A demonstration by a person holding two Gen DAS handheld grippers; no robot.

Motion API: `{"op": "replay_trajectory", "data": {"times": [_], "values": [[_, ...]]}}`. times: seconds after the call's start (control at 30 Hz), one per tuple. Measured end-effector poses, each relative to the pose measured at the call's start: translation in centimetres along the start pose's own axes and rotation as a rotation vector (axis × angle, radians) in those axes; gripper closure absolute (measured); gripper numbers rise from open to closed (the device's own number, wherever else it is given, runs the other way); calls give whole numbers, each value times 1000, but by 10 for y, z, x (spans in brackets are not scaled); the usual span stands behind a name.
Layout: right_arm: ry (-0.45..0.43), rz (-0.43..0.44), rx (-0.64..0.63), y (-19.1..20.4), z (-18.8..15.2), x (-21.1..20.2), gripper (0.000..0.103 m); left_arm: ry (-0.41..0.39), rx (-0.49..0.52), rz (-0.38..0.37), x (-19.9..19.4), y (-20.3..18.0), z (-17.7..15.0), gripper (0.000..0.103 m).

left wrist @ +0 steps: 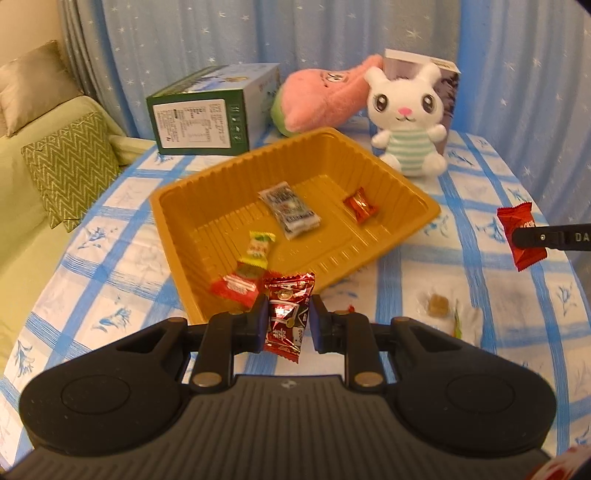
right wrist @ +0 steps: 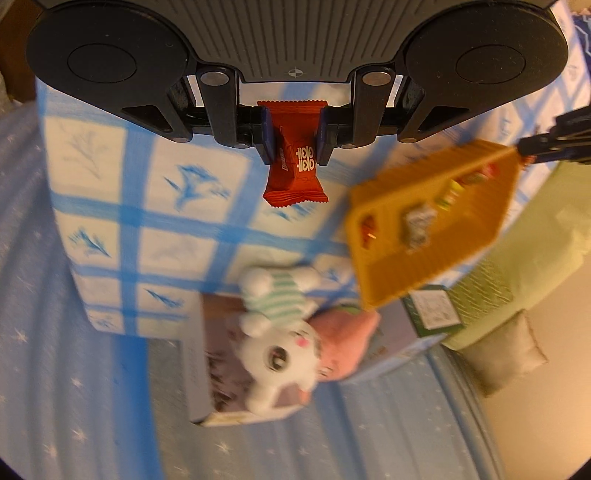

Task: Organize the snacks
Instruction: 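Carry the red packet and twisted candy over the orange tray with both tools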

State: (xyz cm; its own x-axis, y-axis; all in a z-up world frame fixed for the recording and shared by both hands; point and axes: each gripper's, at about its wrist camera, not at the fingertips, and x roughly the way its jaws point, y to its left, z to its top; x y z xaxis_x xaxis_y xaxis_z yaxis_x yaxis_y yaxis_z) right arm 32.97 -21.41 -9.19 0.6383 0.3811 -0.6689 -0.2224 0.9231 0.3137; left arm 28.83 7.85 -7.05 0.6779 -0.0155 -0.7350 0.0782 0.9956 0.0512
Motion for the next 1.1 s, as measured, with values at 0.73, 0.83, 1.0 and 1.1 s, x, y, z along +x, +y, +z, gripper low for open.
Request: {"op": "replay_trajectory", "data": {"times": [0.73, 0.83, 1.0, 1.1], "values": [[-8, 106, -119, 76, 55, 55, 79, -7, -65, -15, 47, -2, 62, 81], [-5, 98, -118, 76, 58, 58, 79, 3, -60, -16, 55, -3, 65, 81], [-7, 90, -114, 73, 61, 61, 80, 21, -62, -26, 67, -4, 68, 81], [-8, 87, -112, 72, 62, 62, 80, 28, -62, -26, 72, -4, 68, 80]]}}
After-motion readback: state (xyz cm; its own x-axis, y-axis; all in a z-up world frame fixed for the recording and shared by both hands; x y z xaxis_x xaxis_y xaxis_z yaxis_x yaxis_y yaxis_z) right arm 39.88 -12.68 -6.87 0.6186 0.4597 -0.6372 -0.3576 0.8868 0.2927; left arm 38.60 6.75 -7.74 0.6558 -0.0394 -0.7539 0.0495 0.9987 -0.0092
